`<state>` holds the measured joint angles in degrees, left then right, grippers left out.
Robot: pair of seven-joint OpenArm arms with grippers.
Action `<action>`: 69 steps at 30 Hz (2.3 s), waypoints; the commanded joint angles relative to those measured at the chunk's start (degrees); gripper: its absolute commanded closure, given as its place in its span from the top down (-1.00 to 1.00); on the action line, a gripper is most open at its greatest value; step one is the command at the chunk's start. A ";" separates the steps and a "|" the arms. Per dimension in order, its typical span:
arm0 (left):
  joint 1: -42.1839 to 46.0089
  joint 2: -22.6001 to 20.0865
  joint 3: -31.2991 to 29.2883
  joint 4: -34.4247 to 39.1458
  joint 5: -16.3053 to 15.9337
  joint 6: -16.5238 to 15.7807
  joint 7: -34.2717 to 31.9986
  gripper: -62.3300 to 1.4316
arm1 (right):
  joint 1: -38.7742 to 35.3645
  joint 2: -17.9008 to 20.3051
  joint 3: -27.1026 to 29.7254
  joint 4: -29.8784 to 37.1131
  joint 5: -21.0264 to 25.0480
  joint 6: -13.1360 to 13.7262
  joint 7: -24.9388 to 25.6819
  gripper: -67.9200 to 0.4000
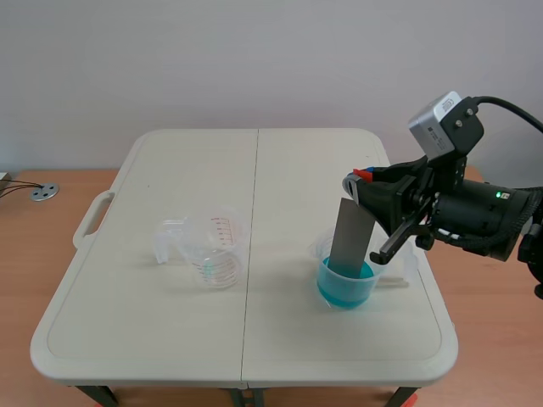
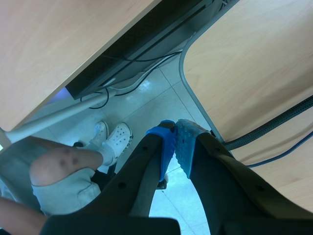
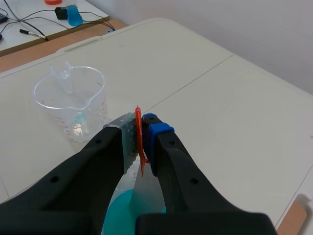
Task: Hold the metal plate by the orange handle, dip it into the blue solution, take it out and point at it, then put the plate back in the beaker on the left.
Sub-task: 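Hold the plate still in the solution, then raise the plate and point at it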
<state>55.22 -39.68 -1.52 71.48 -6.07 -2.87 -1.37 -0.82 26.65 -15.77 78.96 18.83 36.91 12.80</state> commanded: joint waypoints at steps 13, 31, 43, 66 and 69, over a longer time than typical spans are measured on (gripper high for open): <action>-0.17 -0.02 -0.37 0.42 -0.31 0.09 -0.35 -0.90 | 0.31 1.77 0.17 6.54 1.29 0.87 0.46 -0.95; -5.07 -0.68 -1.92 0.31 -3.61 0.63 5.66 -0.90 | -7.89 2.71 8.31 20.90 1.29 2.12 0.13 -0.95; -15.32 -10.38 -10.64 0.31 -9.53 0.90 6.38 -0.90 | -11.13 2.69 13.66 28.28 1.31 2.19 -0.22 -0.95; -40.19 -11.37 -2.93 5.27 -13.86 -29.33 -3.54 -0.90 | -11.06 2.67 17.77 35.80 9.16 2.16 -8.85 -0.95; -44.96 -8.07 0.20 5.27 -12.50 -31.01 -2.86 -0.90 | -11.06 2.67 17.75 35.80 10.21 2.16 -9.25 -0.95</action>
<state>11.44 -49.04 -1.17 76.23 -18.68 -33.39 -3.88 -12.43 28.42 1.43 113.54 27.88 39.27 2.79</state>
